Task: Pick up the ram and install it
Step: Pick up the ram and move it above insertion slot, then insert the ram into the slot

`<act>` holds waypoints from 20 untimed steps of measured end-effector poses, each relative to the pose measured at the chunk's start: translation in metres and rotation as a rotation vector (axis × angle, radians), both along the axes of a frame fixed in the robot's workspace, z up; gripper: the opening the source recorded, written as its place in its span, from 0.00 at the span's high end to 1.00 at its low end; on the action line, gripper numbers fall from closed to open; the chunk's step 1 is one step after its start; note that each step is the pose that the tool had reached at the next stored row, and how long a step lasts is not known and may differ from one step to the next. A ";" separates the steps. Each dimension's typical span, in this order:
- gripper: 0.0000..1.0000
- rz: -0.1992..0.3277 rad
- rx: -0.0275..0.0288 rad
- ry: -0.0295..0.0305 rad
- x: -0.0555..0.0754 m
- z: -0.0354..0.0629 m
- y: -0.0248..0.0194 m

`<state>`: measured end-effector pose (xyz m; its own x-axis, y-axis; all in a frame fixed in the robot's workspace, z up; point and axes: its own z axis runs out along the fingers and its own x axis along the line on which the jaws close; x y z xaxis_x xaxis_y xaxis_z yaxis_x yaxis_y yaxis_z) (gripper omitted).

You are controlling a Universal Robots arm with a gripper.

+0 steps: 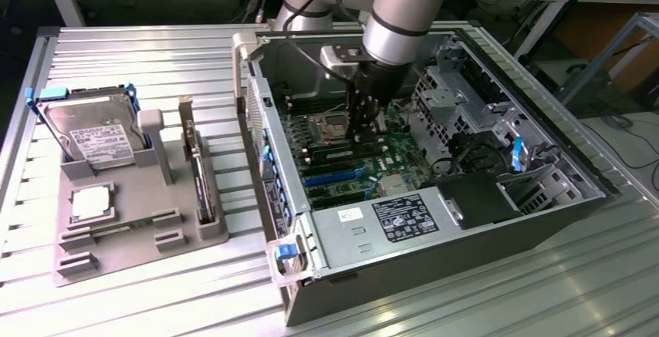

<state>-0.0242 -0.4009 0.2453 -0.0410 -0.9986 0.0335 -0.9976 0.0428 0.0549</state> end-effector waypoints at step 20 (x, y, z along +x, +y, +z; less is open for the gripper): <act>0.89 -0.001 -0.0085 -0.0012 0.040 0.0284 0.0080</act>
